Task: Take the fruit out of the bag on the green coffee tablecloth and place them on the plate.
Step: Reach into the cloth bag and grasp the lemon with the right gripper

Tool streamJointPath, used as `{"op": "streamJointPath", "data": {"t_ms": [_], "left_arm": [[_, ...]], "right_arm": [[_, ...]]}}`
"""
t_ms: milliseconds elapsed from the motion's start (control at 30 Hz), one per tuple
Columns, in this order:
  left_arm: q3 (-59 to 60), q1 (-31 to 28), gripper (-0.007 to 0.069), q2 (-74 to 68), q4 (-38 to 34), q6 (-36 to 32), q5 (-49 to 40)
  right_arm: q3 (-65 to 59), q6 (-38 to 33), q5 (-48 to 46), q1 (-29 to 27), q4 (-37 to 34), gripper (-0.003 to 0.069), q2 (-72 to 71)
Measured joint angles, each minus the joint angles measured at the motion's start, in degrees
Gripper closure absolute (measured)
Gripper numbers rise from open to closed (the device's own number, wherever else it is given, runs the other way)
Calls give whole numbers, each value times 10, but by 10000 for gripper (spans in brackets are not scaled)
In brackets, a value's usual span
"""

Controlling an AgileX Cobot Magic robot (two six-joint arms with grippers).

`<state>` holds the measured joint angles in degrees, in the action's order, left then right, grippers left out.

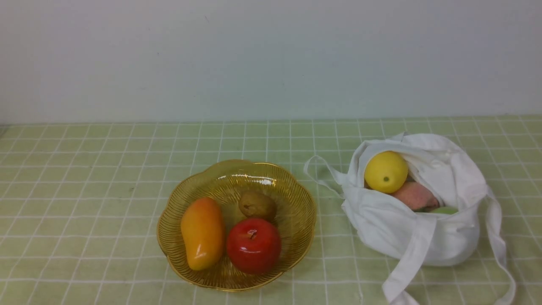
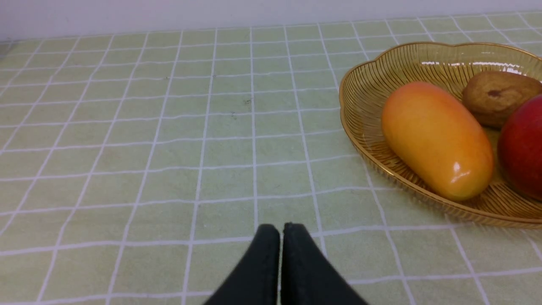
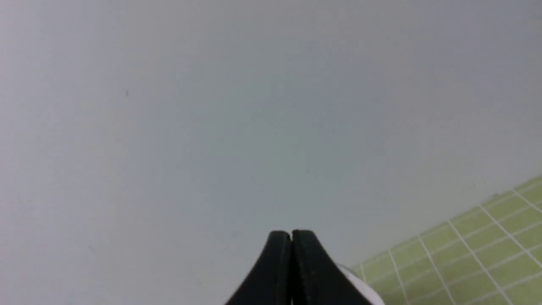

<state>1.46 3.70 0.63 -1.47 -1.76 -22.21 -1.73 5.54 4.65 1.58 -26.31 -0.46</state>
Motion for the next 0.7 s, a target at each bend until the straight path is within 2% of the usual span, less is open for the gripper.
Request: {"op": "streamJointPath", "data": {"t_ms": [333, 433, 467, 500, 533, 567, 633, 700], "left_arm": [[0, 0, 632, 0, 0, 0, 0], [0, 0, 632, 0, 0, 0, 0], [0, 0, 632, 0, 0, 0, 0], [0, 0, 632, 0, 0, 0, 0], [0, 0, 632, 0, 0, 0, 0], [0, 0, 632, 0, 0, 0, 0], [0, 0, 632, 0, 0, 0, 0], [0, 0, 632, 0, 0, 0, 0]], "right_arm": [[19, 46, 38, 0, -27, 673, 0], [125, 52, -51, 0, 2, 673, 16], [181, 45, -111, 0, 24, 673, 43], [181, 45, -111, 0, 24, 673, 43], [212, 41, -152, 0, 36, 673, 67], [271, 27, -241, 0, 55, 673, 134], [338, -5, -358, 0, 70, 673, 218], [358, -20, -394, 0, 72, 673, 262]]}}
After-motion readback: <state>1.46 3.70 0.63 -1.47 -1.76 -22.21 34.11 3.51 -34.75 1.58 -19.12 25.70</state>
